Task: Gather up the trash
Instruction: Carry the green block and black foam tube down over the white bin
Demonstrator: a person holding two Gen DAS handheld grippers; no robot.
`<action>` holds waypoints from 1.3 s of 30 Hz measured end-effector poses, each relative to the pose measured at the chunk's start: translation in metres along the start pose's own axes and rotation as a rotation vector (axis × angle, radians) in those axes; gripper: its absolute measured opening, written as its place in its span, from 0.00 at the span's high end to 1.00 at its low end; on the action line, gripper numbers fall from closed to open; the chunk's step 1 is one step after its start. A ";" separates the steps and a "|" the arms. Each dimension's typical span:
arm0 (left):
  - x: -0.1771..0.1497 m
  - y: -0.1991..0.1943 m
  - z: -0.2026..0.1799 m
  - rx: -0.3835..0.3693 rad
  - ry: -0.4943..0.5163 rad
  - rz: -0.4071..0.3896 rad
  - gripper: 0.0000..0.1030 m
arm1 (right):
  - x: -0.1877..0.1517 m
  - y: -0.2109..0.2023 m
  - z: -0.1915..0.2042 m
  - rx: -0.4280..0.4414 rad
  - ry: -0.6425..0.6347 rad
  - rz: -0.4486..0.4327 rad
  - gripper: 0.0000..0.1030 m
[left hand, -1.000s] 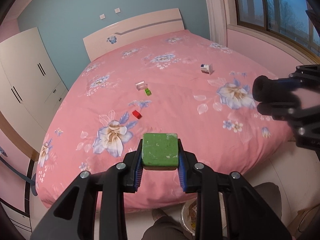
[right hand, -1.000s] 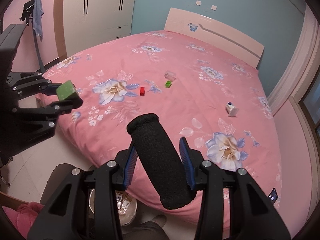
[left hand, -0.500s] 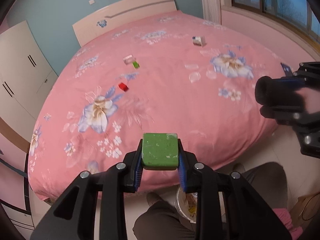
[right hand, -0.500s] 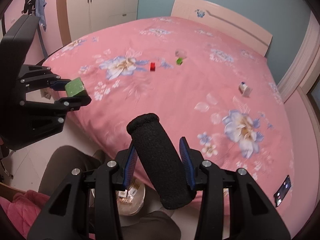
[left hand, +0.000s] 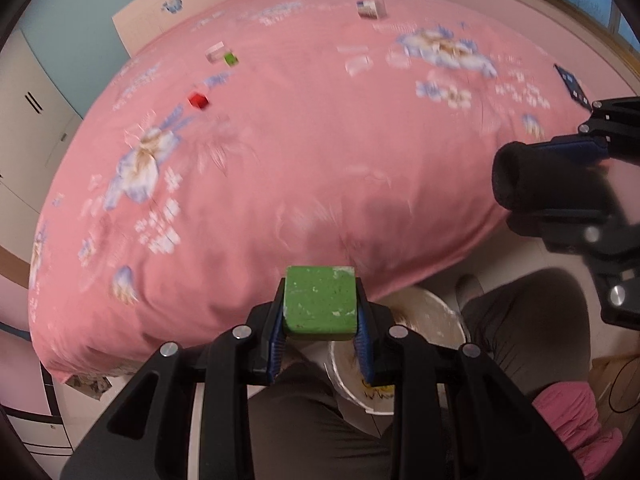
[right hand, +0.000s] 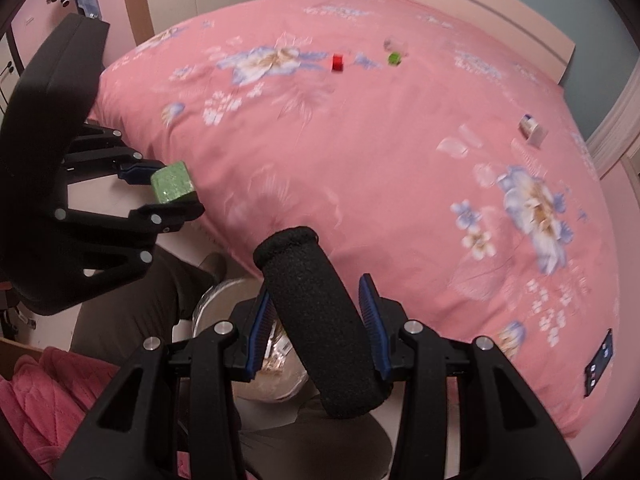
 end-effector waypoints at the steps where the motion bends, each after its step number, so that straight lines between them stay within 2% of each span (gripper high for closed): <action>1: -0.004 0.006 -0.002 -0.004 0.004 0.014 0.69 | -0.003 0.006 0.001 0.006 0.002 0.008 0.58; 22: -0.053 0.104 -0.034 -0.110 0.009 0.229 0.69 | -0.061 0.116 0.018 0.162 0.075 0.204 0.58; 39: -0.083 0.178 -0.034 -0.184 -0.064 0.384 0.69 | -0.081 0.206 0.041 0.257 0.103 0.364 0.58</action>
Point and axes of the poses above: each gripper's, at about its wrist camera, not at the fingertips, and y roughly the way its jaws point, z to its left, x to its top, the point moved 1 cm from there along y, roughly the way its jaws point, and after that the axes turned 1 degree about z, right-handed, at the moved point
